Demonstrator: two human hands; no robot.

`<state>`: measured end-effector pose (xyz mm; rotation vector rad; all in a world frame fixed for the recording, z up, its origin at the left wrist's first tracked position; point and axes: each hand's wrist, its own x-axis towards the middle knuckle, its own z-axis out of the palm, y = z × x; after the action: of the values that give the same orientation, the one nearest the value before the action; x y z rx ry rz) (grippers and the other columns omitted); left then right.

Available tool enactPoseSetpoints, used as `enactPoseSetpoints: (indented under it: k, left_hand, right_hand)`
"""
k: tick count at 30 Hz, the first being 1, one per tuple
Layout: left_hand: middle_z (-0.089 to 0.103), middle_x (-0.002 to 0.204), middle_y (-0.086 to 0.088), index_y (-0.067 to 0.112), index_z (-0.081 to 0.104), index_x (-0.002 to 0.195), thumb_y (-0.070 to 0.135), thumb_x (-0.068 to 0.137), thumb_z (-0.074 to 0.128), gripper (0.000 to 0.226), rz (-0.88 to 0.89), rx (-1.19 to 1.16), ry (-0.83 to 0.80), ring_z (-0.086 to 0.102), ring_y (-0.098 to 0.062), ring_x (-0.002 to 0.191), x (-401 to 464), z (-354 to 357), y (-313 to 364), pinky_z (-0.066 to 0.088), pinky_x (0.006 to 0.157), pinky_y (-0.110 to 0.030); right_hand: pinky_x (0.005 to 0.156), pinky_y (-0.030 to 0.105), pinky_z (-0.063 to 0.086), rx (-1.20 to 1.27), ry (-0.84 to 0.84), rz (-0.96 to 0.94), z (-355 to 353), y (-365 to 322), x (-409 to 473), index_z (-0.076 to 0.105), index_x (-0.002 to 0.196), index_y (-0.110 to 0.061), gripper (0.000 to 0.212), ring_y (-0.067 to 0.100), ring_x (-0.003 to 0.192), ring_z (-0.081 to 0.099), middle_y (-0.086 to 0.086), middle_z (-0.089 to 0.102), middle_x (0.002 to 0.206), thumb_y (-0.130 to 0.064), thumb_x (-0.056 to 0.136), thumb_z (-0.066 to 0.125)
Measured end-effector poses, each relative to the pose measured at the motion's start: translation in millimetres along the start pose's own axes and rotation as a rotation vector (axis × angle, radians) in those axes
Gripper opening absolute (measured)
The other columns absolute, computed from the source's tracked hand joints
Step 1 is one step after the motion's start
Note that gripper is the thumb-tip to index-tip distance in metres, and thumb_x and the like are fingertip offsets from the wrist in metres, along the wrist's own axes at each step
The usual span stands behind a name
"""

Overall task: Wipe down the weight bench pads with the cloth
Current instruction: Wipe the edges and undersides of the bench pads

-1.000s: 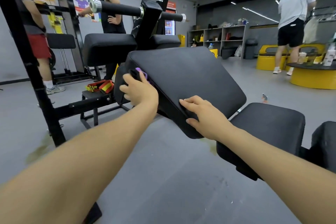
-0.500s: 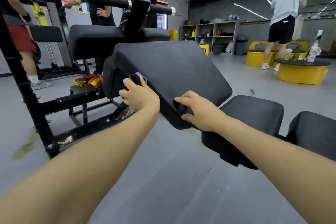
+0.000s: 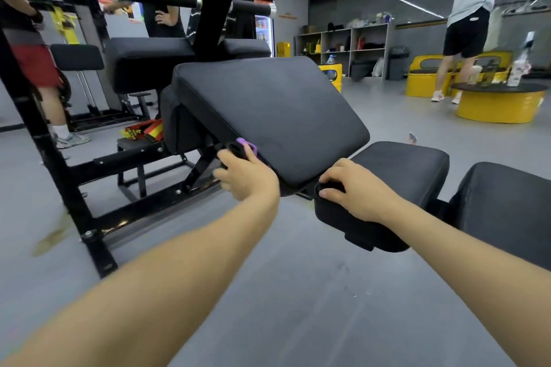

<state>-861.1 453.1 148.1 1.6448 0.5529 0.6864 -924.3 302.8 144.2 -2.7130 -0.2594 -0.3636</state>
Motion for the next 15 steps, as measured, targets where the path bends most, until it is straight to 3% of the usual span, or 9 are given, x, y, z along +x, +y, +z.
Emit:
enactPoseSetpoints:
  k: [4, 12, 15]
  left_hand:
    - [0.040, 0.126, -0.018, 0.010, 0.043, 0.119, 0.038, 0.096, 0.041, 0.036, -0.044, -0.070, 0.096, 0.044, -0.041, 0.113, 15, 4, 9, 0.038, 0.084, -0.042]
    - [0.039, 0.119, -0.018, 0.005, 0.043, 0.113, 0.032, 0.095, 0.046, 0.033, 0.234, 0.051, -0.164, 0.044, -0.038, 0.108, -45, -6, -32, 0.031, 0.075, -0.032]
    - [0.039, 0.124, -0.020, 0.007, 0.042, 0.120, 0.037, 0.096, 0.043, 0.038, 0.132, 0.019, -0.052, 0.043, -0.040, 0.113, -8, -3, -10, 0.036, 0.080, -0.038]
  right_hand:
    - [0.098, 0.037, 0.039, -0.008, 0.007, 0.006, 2, -2, -1, 0.059, 0.119, -0.016, 0.030, 0.023, 0.116, 0.043, 0.001, 0.046, 0.123, -0.030, 0.093, 0.055]
    - [0.097, 0.038, 0.040, -0.002, 0.012, 0.010, 4, 1, -1, 0.058, 0.120, -0.017, 0.030, 0.023, 0.116, 0.042, 0.001, 0.046, 0.122, -0.030, 0.093, 0.054]
    - [0.098, 0.038, 0.040, 0.009, 0.017, 0.000, 3, 0, -1, 0.059, 0.119, -0.017, 0.029, 0.022, 0.115, 0.043, 0.000, 0.047, 0.122, -0.031, 0.093, 0.055]
